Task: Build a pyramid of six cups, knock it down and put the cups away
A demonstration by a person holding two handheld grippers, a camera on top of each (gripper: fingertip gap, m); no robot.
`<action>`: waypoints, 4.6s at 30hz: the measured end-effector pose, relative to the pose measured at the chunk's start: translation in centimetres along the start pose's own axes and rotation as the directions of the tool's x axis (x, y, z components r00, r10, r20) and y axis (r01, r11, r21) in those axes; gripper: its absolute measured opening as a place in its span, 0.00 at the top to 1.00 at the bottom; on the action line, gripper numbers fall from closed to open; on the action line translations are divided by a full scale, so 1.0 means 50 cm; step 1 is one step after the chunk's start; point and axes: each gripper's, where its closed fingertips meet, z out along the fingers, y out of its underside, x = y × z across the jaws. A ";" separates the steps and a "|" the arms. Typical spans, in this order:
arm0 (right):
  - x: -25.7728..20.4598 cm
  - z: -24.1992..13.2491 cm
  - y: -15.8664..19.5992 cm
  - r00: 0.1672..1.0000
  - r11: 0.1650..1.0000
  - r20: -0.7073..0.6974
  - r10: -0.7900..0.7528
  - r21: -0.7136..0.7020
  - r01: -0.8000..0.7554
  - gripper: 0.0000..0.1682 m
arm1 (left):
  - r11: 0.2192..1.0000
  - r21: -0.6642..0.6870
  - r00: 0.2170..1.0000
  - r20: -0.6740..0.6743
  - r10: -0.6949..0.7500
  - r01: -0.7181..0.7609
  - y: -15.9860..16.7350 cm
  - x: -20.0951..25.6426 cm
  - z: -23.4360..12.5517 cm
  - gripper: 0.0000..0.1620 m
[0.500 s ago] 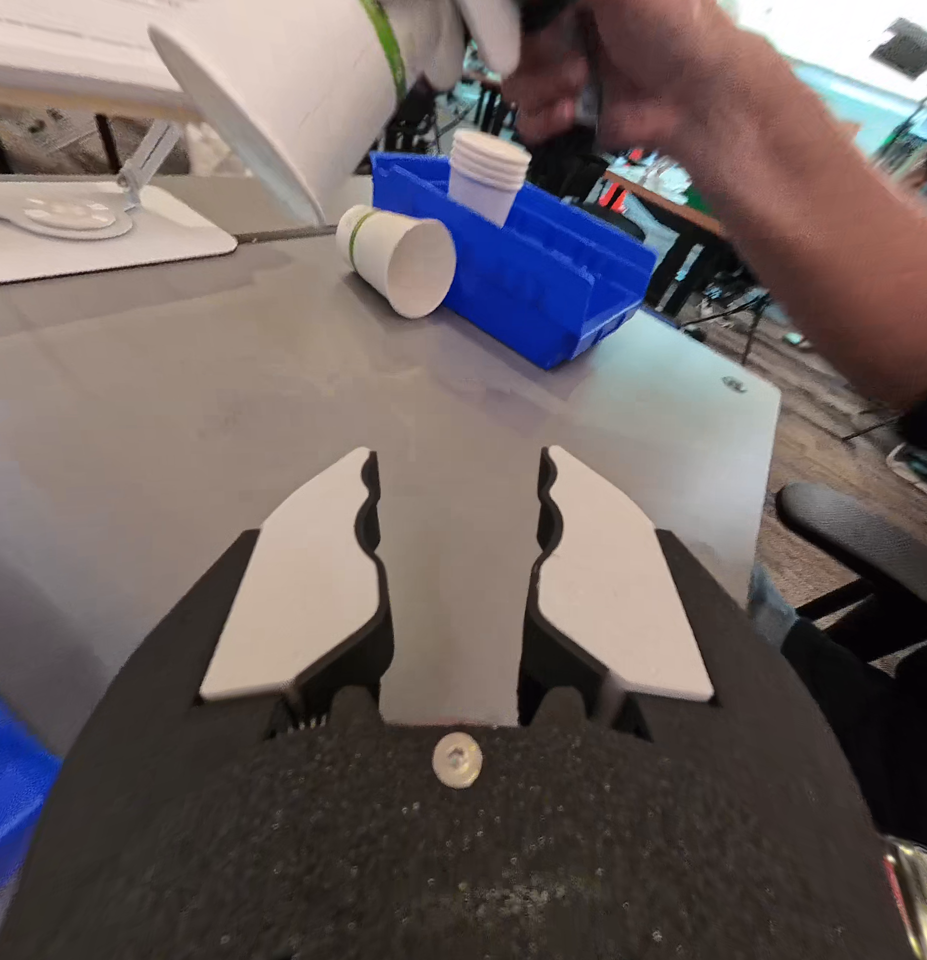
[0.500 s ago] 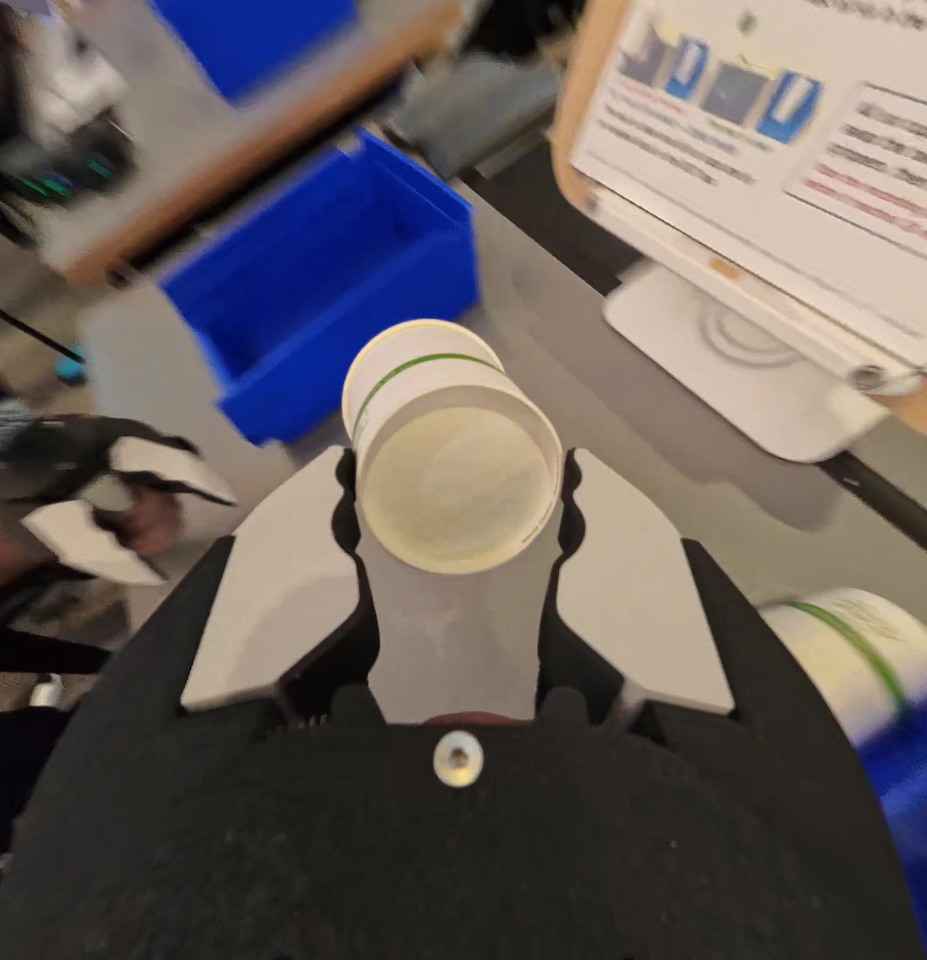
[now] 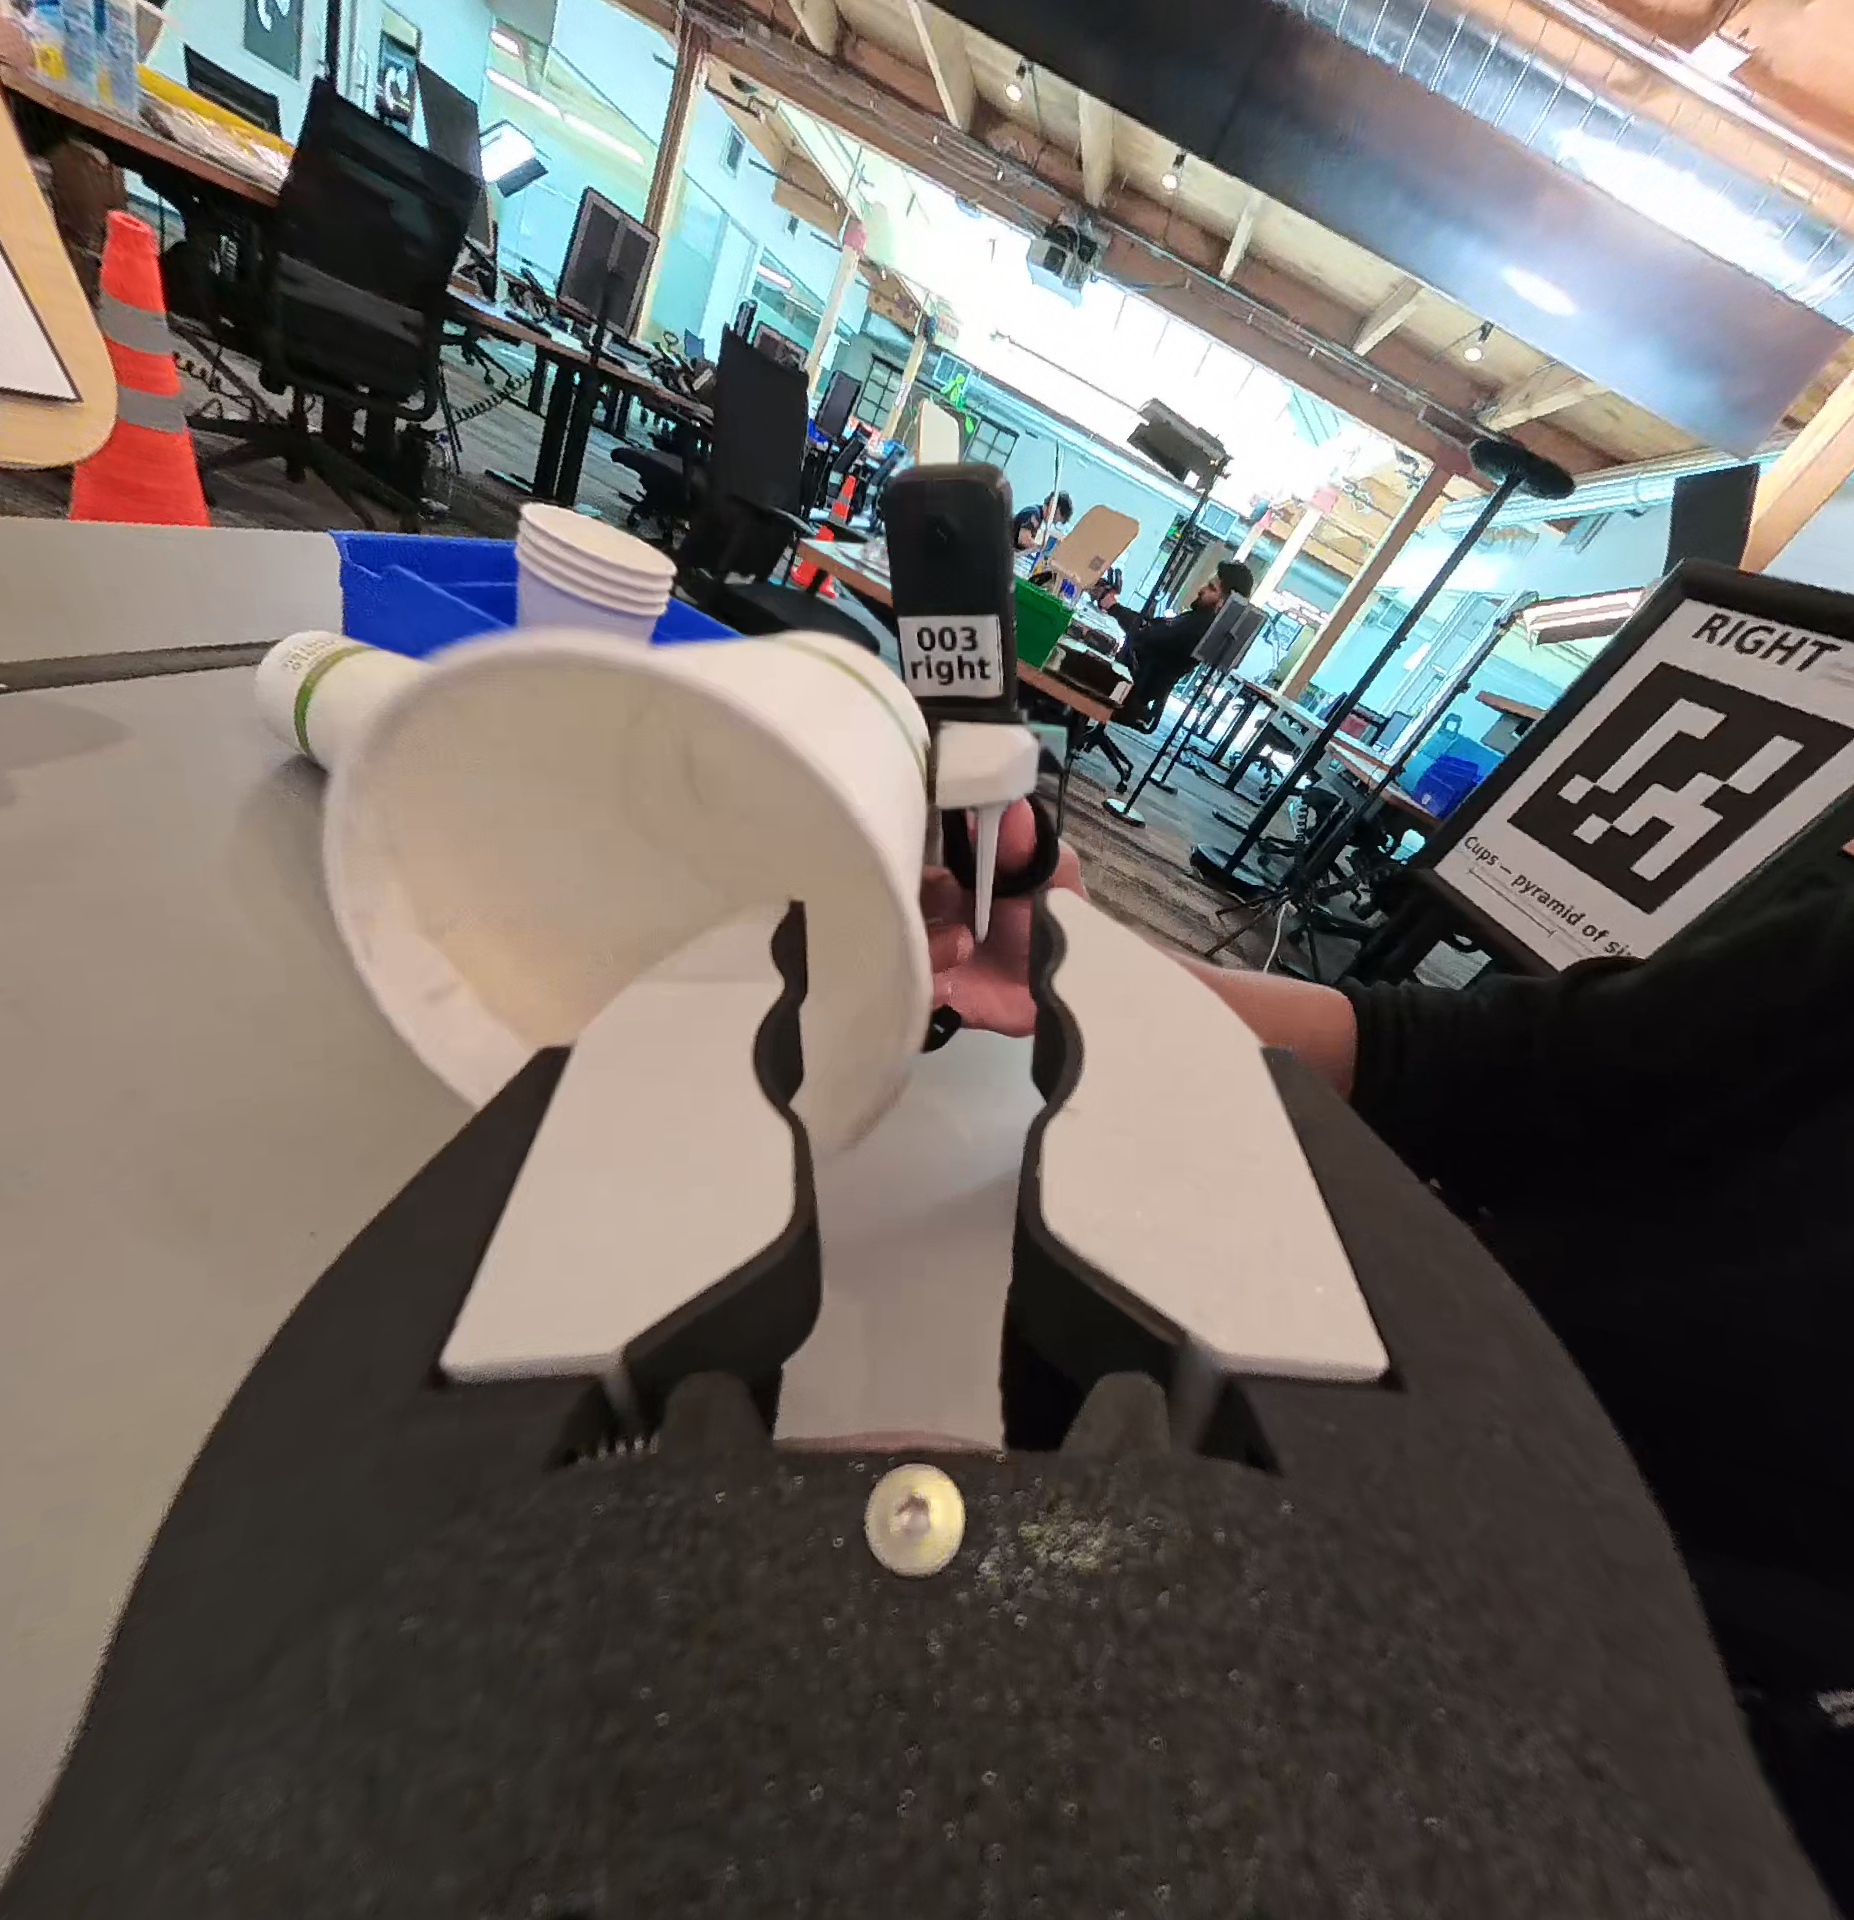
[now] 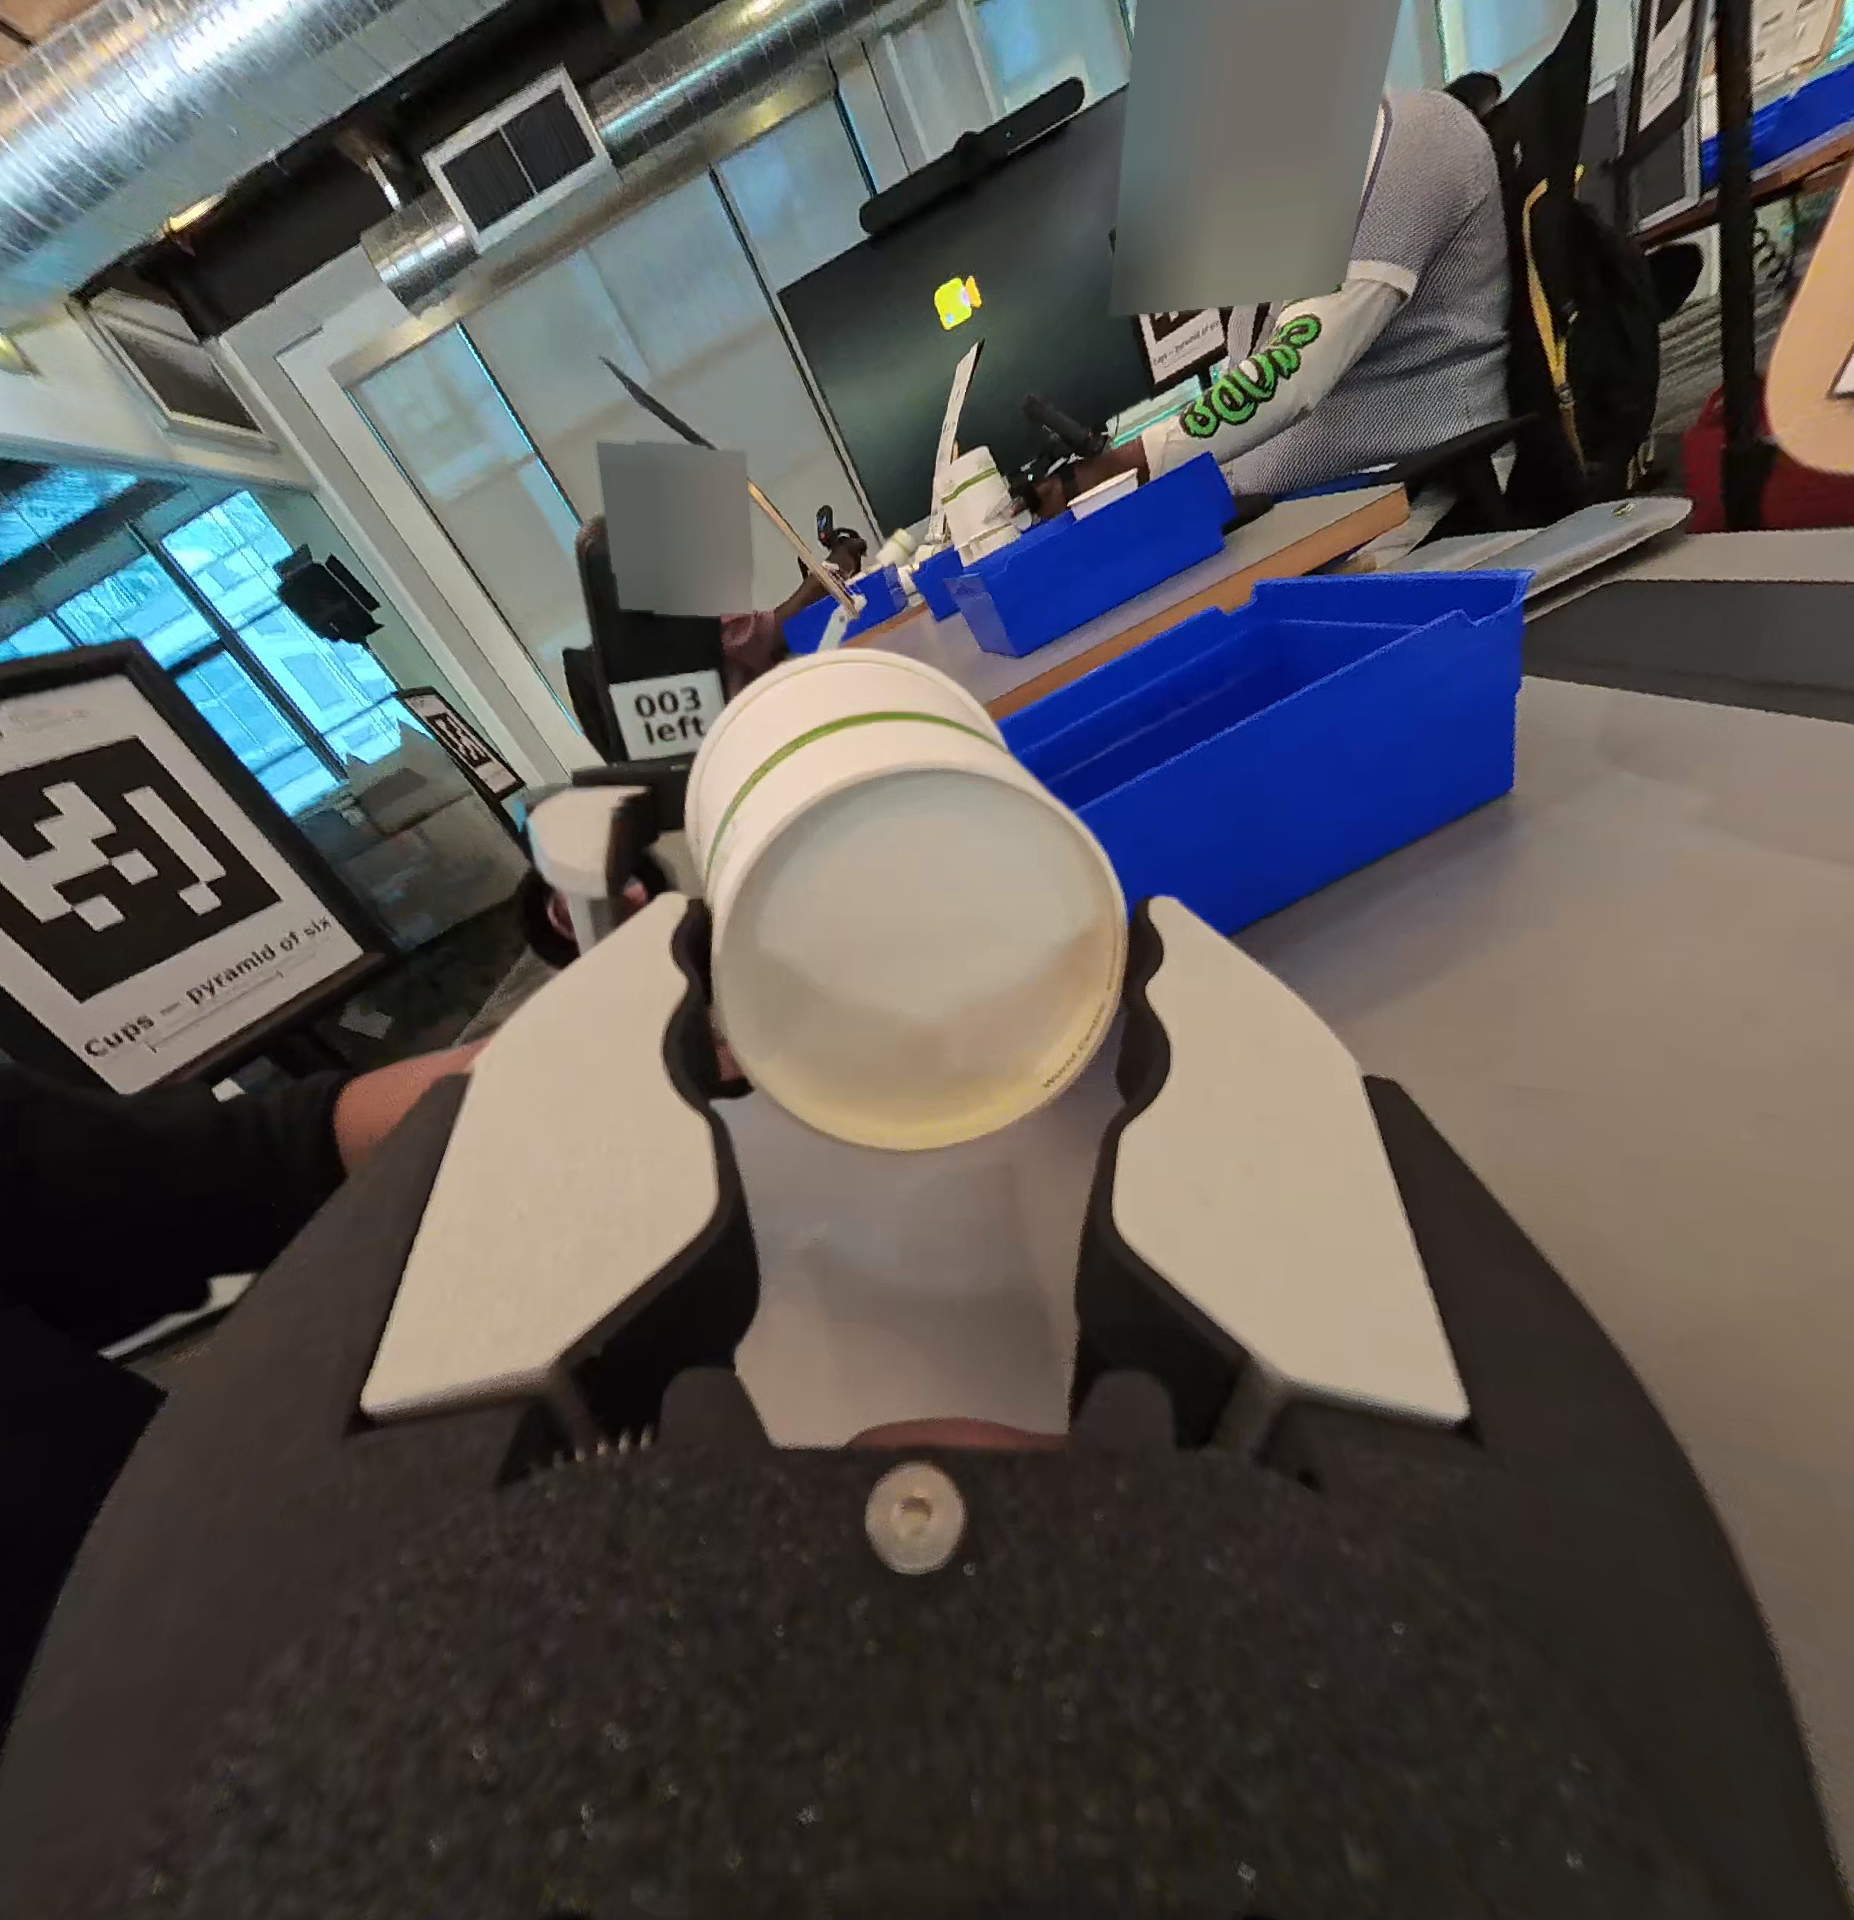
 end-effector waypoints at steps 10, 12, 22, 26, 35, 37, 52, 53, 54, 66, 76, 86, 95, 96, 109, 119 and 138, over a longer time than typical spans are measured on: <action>-0.004 -0.076 0.022 0.987 0.971 -0.006 -0.163 -0.180 0.159 0.53 | 0.994 -0.110 0.996 -0.091 0.002 -0.012 0.040 0.013 0.009 1.00; -0.001 -0.094 -0.015 0.987 0.952 0.007 -0.158 -0.265 0.154 0.48 | 0.990 -0.136 0.995 -0.098 0.029 -0.043 0.050 0.018 0.011 1.00; -0.012 -0.040 0.047 0.983 0.416 0.182 -0.020 -0.892 0.174 0.36 | 0.941 -0.246 0.972 -0.085 0.220 -0.234 0.101 0.038 0.048 1.00; -0.032 -0.024 0.092 0.972 0.275 0.231 0.032 -0.937 0.214 0.44 | 0.928 -0.260 0.963 -0.073 0.258 -0.268 0.107 0.037 0.056 1.00; 0.008 0.000 0.066 0.955 0.291 0.239 -0.173 -0.915 0.281 0.52 | 0.958 -0.177 0.968 0.075 0.241 -0.224 0.072 0.000 0.041 0.87; 0.041 -0.003 0.037 0.939 0.341 0.200 -0.281 -0.894 0.292 0.52 | 0.967 -0.144 0.957 0.172 0.235 -0.212 0.058 -0.021 0.023 0.70; 0.415 -0.510 -0.399 0.355 0.898 -0.926 -0.126 0.046 0.438 0.52 | 0.973 -0.153 0.883 0.414 0.223 -0.174 0.111 -0.091 -0.022 0.62; 0.437 -0.548 -0.392 0.305 0.896 -0.947 -0.095 0.052 0.441 0.52 | 0.969 -0.169 0.882 0.409 0.235 -0.179 0.117 -0.090 -0.018 0.62; 0.457 -0.577 -0.382 0.267 0.895 -0.960 -0.078 0.050 0.442 0.52 | 0.966 -0.185 0.884 0.399 0.242 -0.180 0.124 -0.088 -0.013 0.62; 0.559 -0.601 -0.272 0.202 0.967 -0.967 -0.152 -0.103 0.235 0.49 | 0.946 -0.256 0.895 0.345 0.281 -0.198 0.158 -0.074 0.010 0.62; 0.499 -0.610 -0.201 0.310 0.987 -0.937 -0.163 -0.155 0.051 0.37 | 0.948 -0.256 0.909 0.318 0.268 -0.190 0.160 -0.063 0.015 0.62; 0.174 -0.409 -0.035 0.431 0.913 -0.818 -0.381 -0.258 0.317 0.46 | 0.950 -0.258 0.905 0.336 0.262 -0.179 0.162 -0.070 0.011 0.62; 0.154 -0.336 -0.003 0.266 0.741 -0.695 -0.668 -0.590 0.320 0.53 | 0.945 -0.267 0.902 0.333 0.276 -0.191 0.163 -0.064 0.014 0.62; 0.173 -0.328 -0.026 0.246 0.699 -0.655 -0.714 -0.651 0.295 0.52 | 0.947 -0.264 0.903 0.335 0.268 -0.183 0.164 -0.066 0.014 0.62; 0.527 -0.298 -0.006 0.253 -0.268 0.216 -0.943 -0.944 -0.192 0.73 | 0.953 -0.262 0.911 0.337 0.236 -0.150 0.167 -0.079 0.001 0.62; 0.440 -0.256 -0.155 0.066 -0.107 0.105 -0.992 -0.994 -0.030 1.00 | 0.951 -0.270 0.918 0.322 0.233 -0.147 0.175 -0.076 0.006 0.62; 0.459 -0.675 -0.361 0.365 0.632 -0.892 -0.265 -0.447 -0.633 1.00 | 0.950 -0.285 0.925 0.311 0.219 -0.130 0.185 -0.072 0.012 0.62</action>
